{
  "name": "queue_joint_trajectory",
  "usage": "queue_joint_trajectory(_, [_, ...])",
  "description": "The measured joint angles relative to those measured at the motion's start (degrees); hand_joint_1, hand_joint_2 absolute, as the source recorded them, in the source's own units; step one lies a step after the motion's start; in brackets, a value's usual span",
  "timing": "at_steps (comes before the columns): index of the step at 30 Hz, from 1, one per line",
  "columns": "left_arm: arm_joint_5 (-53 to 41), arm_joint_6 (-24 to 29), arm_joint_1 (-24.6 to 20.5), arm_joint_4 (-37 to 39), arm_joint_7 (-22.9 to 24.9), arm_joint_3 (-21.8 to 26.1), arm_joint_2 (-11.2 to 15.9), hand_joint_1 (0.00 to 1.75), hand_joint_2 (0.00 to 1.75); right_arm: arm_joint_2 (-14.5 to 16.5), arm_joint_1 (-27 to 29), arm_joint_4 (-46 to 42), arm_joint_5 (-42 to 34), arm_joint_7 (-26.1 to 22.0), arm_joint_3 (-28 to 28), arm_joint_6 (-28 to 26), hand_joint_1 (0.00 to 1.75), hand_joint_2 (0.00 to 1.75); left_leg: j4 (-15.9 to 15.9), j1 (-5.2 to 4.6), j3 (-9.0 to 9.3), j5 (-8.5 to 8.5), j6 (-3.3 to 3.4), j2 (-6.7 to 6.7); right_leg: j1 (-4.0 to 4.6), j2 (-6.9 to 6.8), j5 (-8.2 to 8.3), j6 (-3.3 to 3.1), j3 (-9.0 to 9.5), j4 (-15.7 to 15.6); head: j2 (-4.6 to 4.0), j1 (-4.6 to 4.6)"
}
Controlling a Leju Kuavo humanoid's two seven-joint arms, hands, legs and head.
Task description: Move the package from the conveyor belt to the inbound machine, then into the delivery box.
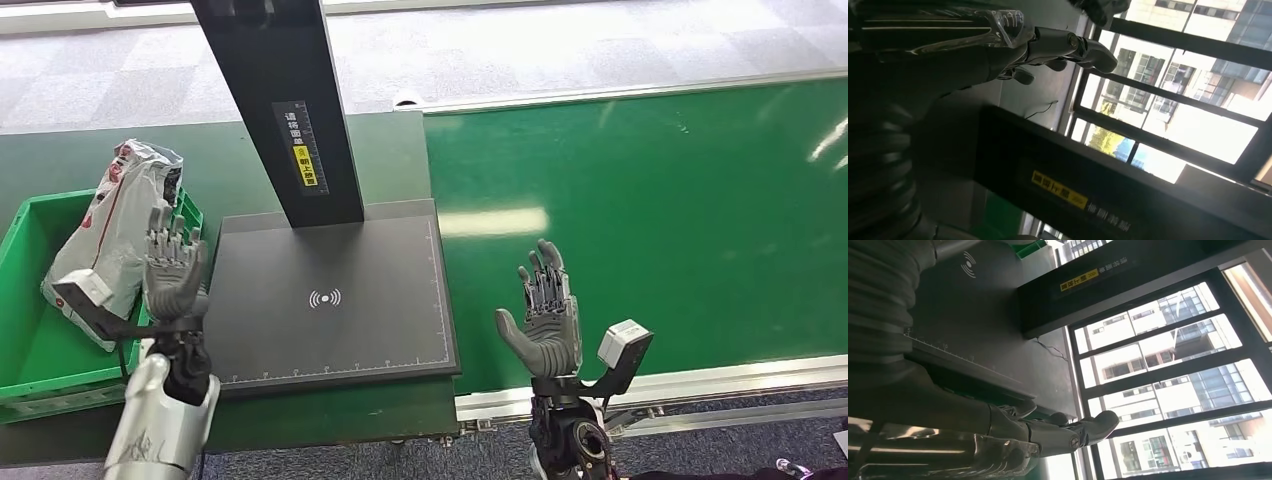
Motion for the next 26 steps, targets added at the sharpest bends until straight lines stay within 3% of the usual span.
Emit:
queue_joint_trajectory(5, [-2.5, 4.9, 11.2, -8.1, -3.3, -10.1, -3.7, 0.00, 1.75, 0.0, 1.0, 1.0, 0.1, 0.1, 0.0, -0.3, 0.00, 1.75, 0.0, 0.00, 0.00, -0.07, 0.04, 0.03, -0.01, 0.03, 0.00, 0.00, -0.01, 0.0, 0.00, 0.00])
queue_joint_trajectory(10, [-2.4, 7.7, 17.0, -9.2, -4.1, -15.6, -5.6, 0.00, 1.75, 0.1, 1.6, 3.3, 0.2, 0.4, 1.2, 0.2, 0.00, 1.75, 0.0, 0.02, 0.01, -0.06, 0.03, 0.04, 0.01, 0.03, 0.00, 0.00, -0.01, 0.0, 0.00, -0.01])
queue_joint_trajectory(14, [-2.2, 7.2, 18.8, -8.6, -4.2, -17.7, -5.7, 0.00, 1.75, 0.2, 1.8, 5.6, 0.6, 0.1, 2.8, 0.0, 0.00, 1.75, 0.0, 0.03, 0.01, -0.05, 0.03, 0.03, 0.03, 0.03, 0.00, 0.00, 0.00, 0.0, 0.00, -0.01])
queue_joint_trajectory(26, [-5.6, 3.8, 20.3, -8.1, -2.0, -17.6, -6.0, 0.00, 1.75, 0.3, 3.0, 8.5, 1.8, -1.4, 5.8, -2.4, 0.00, 1.75, 0.0, 0.02, 0.00, -0.06, 0.03, 0.03, 0.02, 0.02, 0.00, 0.00, 0.00, 0.0, 0.00, -0.01])
